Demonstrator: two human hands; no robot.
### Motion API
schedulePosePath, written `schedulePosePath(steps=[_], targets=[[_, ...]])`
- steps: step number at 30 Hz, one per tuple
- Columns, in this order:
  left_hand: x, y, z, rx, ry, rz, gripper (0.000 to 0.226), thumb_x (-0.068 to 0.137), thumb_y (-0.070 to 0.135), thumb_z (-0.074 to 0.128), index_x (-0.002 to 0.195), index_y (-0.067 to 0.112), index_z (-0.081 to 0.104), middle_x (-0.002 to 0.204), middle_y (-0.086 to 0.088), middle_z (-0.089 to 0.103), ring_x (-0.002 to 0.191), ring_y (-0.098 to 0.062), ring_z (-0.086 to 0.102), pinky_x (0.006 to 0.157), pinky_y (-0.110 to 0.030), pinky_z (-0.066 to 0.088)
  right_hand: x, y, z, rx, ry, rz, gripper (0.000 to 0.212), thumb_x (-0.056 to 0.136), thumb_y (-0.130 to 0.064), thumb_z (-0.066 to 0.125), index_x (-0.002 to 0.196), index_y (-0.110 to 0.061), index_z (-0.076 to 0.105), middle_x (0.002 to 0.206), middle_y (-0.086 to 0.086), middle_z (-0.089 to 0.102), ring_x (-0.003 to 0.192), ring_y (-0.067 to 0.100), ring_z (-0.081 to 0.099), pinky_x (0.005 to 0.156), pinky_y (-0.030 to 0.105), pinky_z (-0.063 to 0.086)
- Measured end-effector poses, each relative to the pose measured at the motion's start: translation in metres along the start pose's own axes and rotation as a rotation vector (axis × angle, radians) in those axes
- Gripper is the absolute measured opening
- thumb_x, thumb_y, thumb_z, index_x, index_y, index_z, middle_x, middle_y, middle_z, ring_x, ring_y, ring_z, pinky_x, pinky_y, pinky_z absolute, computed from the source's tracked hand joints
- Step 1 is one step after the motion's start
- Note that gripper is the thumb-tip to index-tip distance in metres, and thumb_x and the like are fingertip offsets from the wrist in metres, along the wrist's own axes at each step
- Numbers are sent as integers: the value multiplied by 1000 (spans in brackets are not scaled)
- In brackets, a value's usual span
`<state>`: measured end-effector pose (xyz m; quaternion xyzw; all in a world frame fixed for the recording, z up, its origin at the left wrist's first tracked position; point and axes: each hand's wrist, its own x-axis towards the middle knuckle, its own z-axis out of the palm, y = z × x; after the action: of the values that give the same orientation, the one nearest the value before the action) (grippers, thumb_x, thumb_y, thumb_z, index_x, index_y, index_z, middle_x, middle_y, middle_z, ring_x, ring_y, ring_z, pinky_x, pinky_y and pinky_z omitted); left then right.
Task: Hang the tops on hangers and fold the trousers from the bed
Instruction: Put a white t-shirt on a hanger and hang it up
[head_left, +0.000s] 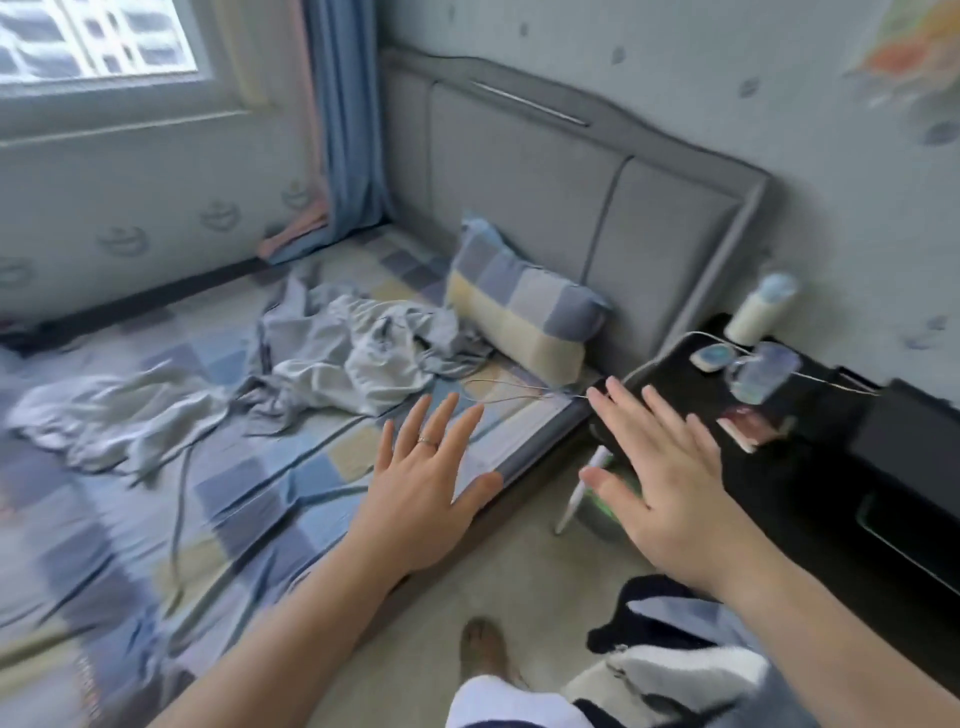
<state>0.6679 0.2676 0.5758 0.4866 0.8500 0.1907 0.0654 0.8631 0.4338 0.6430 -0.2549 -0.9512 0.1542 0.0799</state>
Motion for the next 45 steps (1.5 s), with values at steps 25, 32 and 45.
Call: schedulePosePath(steps=[25,32,45], targets=[[268,-228,78,-192,-187,-741,62,101,58,41,157,36,25,166,10,23,154,-17,13,123,-40,18,497,82,215,124,-626,-153,63,100,-56,40,155,-46,14,164,-18,19,152,10,12,120,43,11],[302,-318,165,-432,-254,-917,58,102,47,50,155,31,31,159,6,34,148,-18,26,118,-37,29,557,84,323,88,-762,-85,64,101,-51,42,157,-43,12,161,-16,24,150,10,18,118,40,16],[379,-611,395,-962,242,-1404,85,88,45,73,155,20,27,153,-13,42,133,-29,49,100,-34,43,714,19,677,-27,-631,-329,90,88,-53,65,158,-34,13,163,-4,23,149,23,19,118,52,25]])
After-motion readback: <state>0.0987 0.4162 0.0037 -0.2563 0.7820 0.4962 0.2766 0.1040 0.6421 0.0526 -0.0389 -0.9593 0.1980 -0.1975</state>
